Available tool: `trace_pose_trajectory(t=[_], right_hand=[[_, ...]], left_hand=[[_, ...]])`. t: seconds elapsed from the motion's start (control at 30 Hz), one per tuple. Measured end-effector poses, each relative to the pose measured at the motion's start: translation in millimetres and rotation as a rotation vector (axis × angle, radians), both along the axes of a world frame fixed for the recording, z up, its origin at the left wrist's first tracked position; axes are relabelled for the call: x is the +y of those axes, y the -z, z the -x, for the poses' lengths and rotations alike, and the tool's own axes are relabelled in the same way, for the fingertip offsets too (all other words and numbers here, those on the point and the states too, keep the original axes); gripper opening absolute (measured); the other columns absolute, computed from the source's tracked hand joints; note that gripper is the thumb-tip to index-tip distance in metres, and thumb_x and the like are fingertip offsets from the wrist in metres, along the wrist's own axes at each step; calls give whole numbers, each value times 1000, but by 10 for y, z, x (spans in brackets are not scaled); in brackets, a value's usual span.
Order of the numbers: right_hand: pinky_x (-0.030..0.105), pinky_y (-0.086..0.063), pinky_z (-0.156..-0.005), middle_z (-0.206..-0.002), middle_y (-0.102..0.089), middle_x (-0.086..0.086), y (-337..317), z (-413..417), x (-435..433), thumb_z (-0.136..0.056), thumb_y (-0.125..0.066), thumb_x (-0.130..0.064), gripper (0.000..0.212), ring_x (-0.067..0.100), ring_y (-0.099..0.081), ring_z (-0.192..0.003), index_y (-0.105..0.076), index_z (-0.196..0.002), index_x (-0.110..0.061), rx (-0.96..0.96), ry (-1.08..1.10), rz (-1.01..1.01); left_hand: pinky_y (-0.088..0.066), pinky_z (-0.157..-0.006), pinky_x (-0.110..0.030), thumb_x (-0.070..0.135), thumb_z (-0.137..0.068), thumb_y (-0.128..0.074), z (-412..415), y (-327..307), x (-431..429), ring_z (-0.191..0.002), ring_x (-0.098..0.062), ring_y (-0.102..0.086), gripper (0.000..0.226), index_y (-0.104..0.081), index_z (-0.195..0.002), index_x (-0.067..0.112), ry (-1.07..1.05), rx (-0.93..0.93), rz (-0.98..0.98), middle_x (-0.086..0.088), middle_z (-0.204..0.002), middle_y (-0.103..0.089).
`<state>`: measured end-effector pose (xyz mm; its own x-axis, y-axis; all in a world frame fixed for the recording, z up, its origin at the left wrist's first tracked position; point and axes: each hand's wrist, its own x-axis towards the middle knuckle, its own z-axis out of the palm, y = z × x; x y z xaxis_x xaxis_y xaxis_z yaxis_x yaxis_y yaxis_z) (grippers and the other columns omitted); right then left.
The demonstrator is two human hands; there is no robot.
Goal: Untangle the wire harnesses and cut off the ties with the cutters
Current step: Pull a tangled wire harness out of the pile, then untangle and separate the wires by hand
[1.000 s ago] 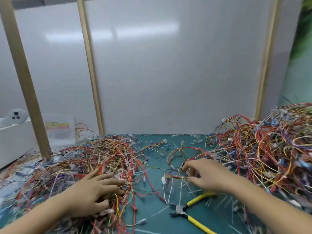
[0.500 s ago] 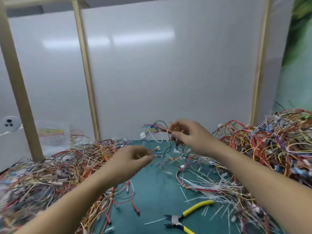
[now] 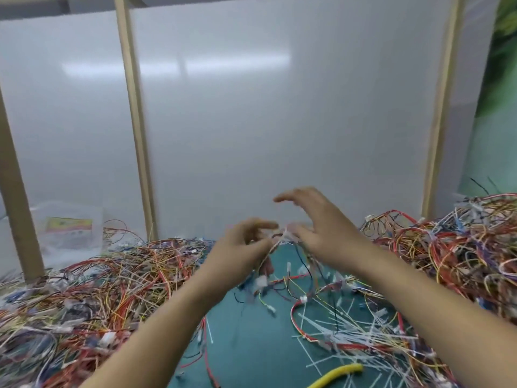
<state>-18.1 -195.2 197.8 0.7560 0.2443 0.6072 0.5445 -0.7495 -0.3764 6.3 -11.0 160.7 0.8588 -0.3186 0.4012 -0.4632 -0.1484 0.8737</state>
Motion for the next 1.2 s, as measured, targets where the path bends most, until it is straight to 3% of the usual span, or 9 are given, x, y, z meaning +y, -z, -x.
trace_pose_trajectory(t=[0.13, 0.23, 0.33, 0.47, 0.57, 0.73, 0.9, 1.07, 1.2], right_hand=[[24, -49, -76, -92, -67, -14, 751, 177, -20, -96, -56, -12, 22, -2, -60, -86, -68, -99, -30, 153, 109, -417], [30, -53, -69, -83, -70, -12, 1217, 306, 0, -96, -62, -30, 11, 8, -64, -74, -70, -90, -33, 359, 47, -385], [23, -50, -66, -81, -71, -9, 1380, 379, -9, -92, -68, -29, 11, 10, -63, -72, -70, -93, -39, 328, 19, -430], [35, -55, -73, -84, -74, -4, 1376, 433, -43, -93, -67, -34, 7, 13, -68, -79, -73, -92, -30, 364, -41, -595], [49, -56, -79, -87, -72, 2, 1361, 478, -22, -86, -57, -53, 33, 18, -67, -83, -74, -89, -24, 436, -71, -771], [31, -55, -67, -83, -65, -8, 1371, 542, 24, -81, -65, -63, 35, 12, -63, -77, -66, -88, -29, 159, 85, -553], [15, -37, -49, -59, -57, -8, 1437, 547, 58, -81, -64, -63, 35, 3, -47, -51, -68, -83, -28, 234, 48, -430], [30, -48, -56, -64, -64, 6, 1469, 522, 52, -96, -53, -42, 33, 16, -57, -55, -67, -75, -22, 360, -75, -536], [29, -47, -53, -63, -66, 11, 1433, 508, 63, -94, -49, -38, 38, 22, -55, -53, -68, -76, -11, 427, -146, -731]], left_hand=[[-51, -53, -26, 19, -95, -64, -44, 667, -125, -52, -23, -63, 16, -67, -104, 6, 13, 145, 111, -10, -67, -67], [-50, -47, -30, 23, -91, -64, 12, 1015, -199, -52, -26, -60, 23, -63, -104, 5, 116, 290, 217, -8, -79, -66], [-51, -46, -29, 20, -95, -58, 43, 1103, -253, -57, -23, -61, 19, -63, -106, 5, 217, 314, 196, -6, -82, -66], [-56, -60, -31, 19, -98, -59, 119, 1114, -217, -73, -18, -66, 22, -66, -117, 11, 220, 112, 80, -7, -93, -70], [-53, -52, -25, 19, -95, -61, 155, 1138, -187, -65, -14, -65, 24, -70, -117, 22, 116, -94, 25, 8, -91, -65], [-41, -67, -11, 13, -90, -61, 79, 1182, -160, -76, 0, -55, 34, -72, -122, 21, -120, -467, -146, 8, -98, -56], [-54, -70, -34, 19, -92, -59, 75, 1197, -147, -83, -14, -61, 38, -66, -129, 22, -162, -582, -266, 4, -111, -50], [-47, -67, -19, 21, -92, -53, 168, 1157, -174, -75, -1, -54, 44, -60, -135, 26, -11, -388, -173, 9, -113, -46], [-55, -60, -36, 24, -95, -53, 215, 1089, -197, -72, -11, -58, 33, -67, -125, 24, 14, -188, 59, 8, -101, -56]])
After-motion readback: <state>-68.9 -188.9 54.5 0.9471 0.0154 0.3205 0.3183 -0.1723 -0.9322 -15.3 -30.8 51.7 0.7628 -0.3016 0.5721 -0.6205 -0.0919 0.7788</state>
